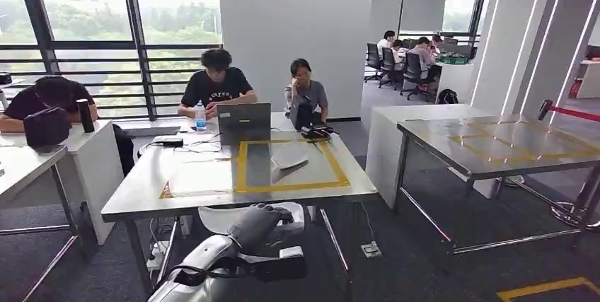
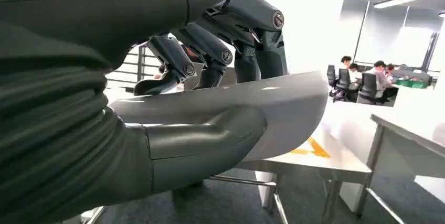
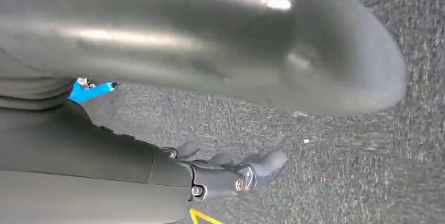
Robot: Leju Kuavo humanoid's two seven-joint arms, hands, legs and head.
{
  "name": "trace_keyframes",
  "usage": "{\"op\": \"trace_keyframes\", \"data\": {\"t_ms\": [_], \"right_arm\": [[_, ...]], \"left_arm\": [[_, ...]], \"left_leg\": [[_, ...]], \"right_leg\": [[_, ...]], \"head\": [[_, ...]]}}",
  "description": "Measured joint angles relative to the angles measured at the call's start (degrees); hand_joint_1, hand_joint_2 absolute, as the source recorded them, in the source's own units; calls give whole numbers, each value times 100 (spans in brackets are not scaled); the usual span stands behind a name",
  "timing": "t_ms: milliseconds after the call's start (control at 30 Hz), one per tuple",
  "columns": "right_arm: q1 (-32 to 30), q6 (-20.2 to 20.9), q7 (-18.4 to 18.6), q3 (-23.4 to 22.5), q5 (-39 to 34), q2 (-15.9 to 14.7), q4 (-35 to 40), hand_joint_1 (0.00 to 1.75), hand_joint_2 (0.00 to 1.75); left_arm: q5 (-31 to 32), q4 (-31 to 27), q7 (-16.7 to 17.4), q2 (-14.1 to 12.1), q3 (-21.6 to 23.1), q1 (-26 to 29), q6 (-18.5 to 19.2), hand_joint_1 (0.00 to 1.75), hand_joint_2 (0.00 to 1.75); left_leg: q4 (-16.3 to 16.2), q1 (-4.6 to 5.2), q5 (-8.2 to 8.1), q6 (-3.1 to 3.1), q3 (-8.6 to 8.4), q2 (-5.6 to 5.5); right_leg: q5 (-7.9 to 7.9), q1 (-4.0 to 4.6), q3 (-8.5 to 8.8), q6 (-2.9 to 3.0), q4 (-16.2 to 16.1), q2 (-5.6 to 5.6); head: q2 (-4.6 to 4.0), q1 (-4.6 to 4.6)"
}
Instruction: Take the parts from the cabinet and place them on the table.
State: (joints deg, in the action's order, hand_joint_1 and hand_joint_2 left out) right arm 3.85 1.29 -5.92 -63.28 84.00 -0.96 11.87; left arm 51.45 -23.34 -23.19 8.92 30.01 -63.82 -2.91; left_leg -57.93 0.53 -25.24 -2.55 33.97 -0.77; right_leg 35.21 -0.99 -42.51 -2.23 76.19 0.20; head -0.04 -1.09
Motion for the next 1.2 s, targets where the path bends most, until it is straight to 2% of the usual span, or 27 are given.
{"op": "trace_keyframes", "data": {"t_ms": [33,133,167,200,267,333,367,433,467,500,533,633,667,700,733,767,800,833,867,933,967,1000,1033,1067,1133,1167,1200], "right_arm": [[-5,0,-2,0,2,0,0,0,0],[-8,2,9,0,0,-9,0,0,0],[-2,2,13,0,0,-9,0,0,0],[10,0,13,0,-2,-5,0,0,0],[1,-9,28,-2,-15,-2,0,0,0],[2,-15,26,-2,-37,2,0,0,0],[5,-20,26,-2,-41,2,2,0,0],[3,-22,26,-2,-50,4,0,0,0],[3,-24,26,-2,-52,7,0,0,0],[-2,-26,26,-2,-52,7,0,0,0],[-9,-30,28,-2,-54,7,0,0,0],[-21,-44,26,-2,-70,9,0,0,0],[-13,-46,26,-2,-70,11,0,0,0],[-8,-48,28,-2,-70,11,0,0,0],[-12,-48,26,-2,-70,11,0,0,0],[-16,-46,26,-2,-70,20,0,0,0],[-15,-46,26,-2,-68,17,0,0,0],[-16,-46,26,-2,-70,20,0,0,0],[-4,-44,26,-2,-68,20,0,0,0],[10,-44,26,-2,-68,15,0,0,0],[5,-44,24,-2,-68,15,0,0,0],[-7,-42,24,-2,-68,17,0,0,0],[-18,-42,24,-2,-68,17,0,0,0],[-22,-44,22,-2,-68,17,0,0,0],[-26,-44,20,-2,-68,4,0,0,0],[-26,-44,20,-2,-68,7,0,0,0],[-14,-42,20,-2,-63,7,0,0,0]], "left_arm": [[2,9,13,-9,2,3,0,171,175],[20,15,31,-9,2,-9,-7,171,175],[37,26,35,-9,2,-16,-9,171,175],[72,28,52,-7,2,-32,-9,171,175],[92,31,87,-7,2,-35,-20,171,175],[142,35,155,-7,2,-36,-64,171,175],[185,39,192,-9,2,-57,-81,171,175],[199,63,208,-9,2,-41,-92,171,175],[203,85,214,-11,2,-15,-98,171,175],[203,103,219,-11,2,10,-101,171,175],[208,118,231,-13,2,19,-103,171,175],[317,131,328,-28,2,-6,-122,171,175],[336,155,373,-37,2,-21,-146,171,175],[380,160,400,-31,2,-29,-155,171,175],[429,157,431,-11,4,-20,-171,171,175],[489,164,498,-13,4,-22,-186,171,175],[529,157,542,-11,4,-27,-195,171,175],[549,160,568,-11,4,-40,-210,171,175],[566,160,571,-4,4,-71,-225,171,175],[621,166,610,15,7,-86,-227,171,175],[662,183,634,20,9,-73,-229,171,175],[708,199,673,18,11,-56,-238,171,175],[748,210,719,18,11,-49,-247,171,175],[785,221,748,18,13,-49,-260,171,175],[815,223,763,20,15,-57,-278,171,175],[820,236,772,18,17,-62,-280,171,175],[822,240,778,15,20,-72,-284,171,175]], "left_leg": [[-10,4,-52,7,-64,-4],[-29,6,-229,57,-231,1],[-43,31,-272,98,-289,-9],[-11,38,-306,138,-276,-14],[-43,43,-295,208,-361,-20],[-245,39,-375,275,-291,-2],[-598,28,-460,312,-83,12],[-1521,-9,-869,364,502,23],[-1798,-22,-976,376,701,29],[-1847,-34,-909,383,810,35],[-1623,-42,-678,376,773,40],[-141,-37,313,300,277,55],[-34,2,143,274,271,57],[-8,16,72,238,206,59],[30,15,145,198,203,48],[48,18,136,159,188,42],[49,-7,133,115,84,36],[75,-23,107,79,13,44],[75,-24,74,36,-27,40],[74,-19,6,15,-74,32],[69,-15,-38,13,-107,29],[62,-12,-83,17,-145,22],[51,-13,-129,23,-193,17],[43,-14,-185,34,-256,17],[31,-19,-304,81,-377,24],[-15,11,-369,121,-437,22],[13,17,-393,150,-405,16]], "right_leg": [[-204,2,39,6,-288,0],[-1274,15,527,84,-1776,-21],[-1113,56,526,113,-1799,-29],[-1084,60,583,144,-1802,-25],[-1134,36,620,221,-1832,-18],[-1112,5,754,303,-1853,-12],[-1082,5,787,335,-1853,-10],[-990,4,846,353,-1851,-9],[-955,3,882,352,-1848,-7],[-913,0,935,345,-1847,1],[-866,-2,1002,334,-1847,14],[-717,-4,1181,279,-1850,22],[-685,13,1207,240,-1838,20],[-663,7,1191,200,-1867,15],[-647,11,1232,153,-1885,-1],[-708,11,1245,118,-1802,3],[-677,2,1275,100,-1791,3],[-660,-8,1202,87,-1631,-1],[-609,-4,1021,61,-1296,-1],[-291,-4,441,35,-434,0],[-118,0,171,36,-112,0],[-91,-1,-3,28,-2,0],[-234,-3,-36,14,-150,-1],[-519,-3,52,19,-522,-1],[-1247,-3,403,49,-1548,-20],[-1324,13,452,77,-1846,-43],[-1138,34,467,120,-1813,-54]], "head": [[0,0],[0,-4],[0,2],[0,0],[0,2],[0,7],[-7,18],[0,22],[0,22],[0,22],[0,26],[0,28],[-2,22],[-2,33],[0,17],[0,20],[0,24],[0,15],[-11,15],[0,0],[0,-2],[0,-7],[0,-4],[0,-11],[0,-13],[0,-15],[-2,-11]]}}
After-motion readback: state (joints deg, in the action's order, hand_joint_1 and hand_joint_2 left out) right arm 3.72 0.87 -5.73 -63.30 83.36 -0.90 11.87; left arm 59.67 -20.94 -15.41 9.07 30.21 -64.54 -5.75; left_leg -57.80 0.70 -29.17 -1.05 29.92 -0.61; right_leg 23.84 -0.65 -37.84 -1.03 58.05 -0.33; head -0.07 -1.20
